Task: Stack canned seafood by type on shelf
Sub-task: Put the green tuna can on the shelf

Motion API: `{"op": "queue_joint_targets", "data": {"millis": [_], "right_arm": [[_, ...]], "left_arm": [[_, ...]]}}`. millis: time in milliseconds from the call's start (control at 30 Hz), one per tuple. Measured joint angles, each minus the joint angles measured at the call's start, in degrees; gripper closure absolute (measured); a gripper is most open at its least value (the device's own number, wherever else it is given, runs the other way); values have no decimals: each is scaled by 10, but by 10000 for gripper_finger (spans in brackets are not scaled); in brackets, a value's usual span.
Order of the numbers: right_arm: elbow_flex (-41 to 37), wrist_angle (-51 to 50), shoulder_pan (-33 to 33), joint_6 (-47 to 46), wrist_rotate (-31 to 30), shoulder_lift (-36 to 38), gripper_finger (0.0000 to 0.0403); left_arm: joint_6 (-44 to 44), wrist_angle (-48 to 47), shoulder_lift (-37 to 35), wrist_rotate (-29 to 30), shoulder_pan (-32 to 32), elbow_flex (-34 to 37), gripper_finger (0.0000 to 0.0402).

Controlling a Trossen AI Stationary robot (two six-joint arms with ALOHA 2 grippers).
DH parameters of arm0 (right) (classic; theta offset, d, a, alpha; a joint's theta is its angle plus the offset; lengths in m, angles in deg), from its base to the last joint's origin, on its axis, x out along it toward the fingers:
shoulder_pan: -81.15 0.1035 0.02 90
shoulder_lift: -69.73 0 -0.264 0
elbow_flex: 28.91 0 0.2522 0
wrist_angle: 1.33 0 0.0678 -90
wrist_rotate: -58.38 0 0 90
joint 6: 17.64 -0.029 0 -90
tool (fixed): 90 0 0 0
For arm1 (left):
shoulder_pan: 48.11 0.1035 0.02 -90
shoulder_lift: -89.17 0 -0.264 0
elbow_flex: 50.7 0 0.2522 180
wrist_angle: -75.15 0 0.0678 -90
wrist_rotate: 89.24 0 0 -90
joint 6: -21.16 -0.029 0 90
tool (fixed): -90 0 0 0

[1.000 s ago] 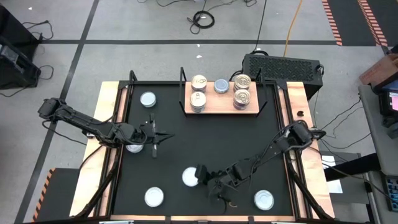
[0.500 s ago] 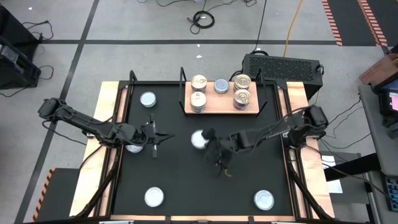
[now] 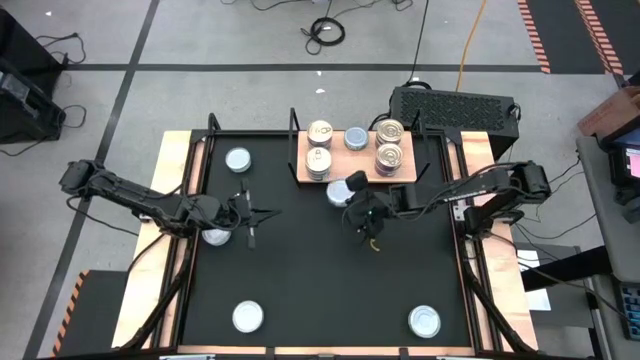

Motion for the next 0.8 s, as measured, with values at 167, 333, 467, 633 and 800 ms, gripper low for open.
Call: {"op": "queue_joint_targets", "data": {"millis": [167,333,467,633,800], "right_arm": [[-16,2,-51,4,1,3,402],[-20,20,-95,25,-1,3,402],[-20,29,-125,37,5,3,402],[-20,27,-151,39,6,3,402],[-20,28,-165,41,51,2,402]], "left_arm": [[3,0,0,0,0,0,401],[3,0,0,0,0,0,401],[2,0,0,0,0,0,401],[2,0,0,0,0,0,401],[-1,0,0,0,0,0,401]]}}
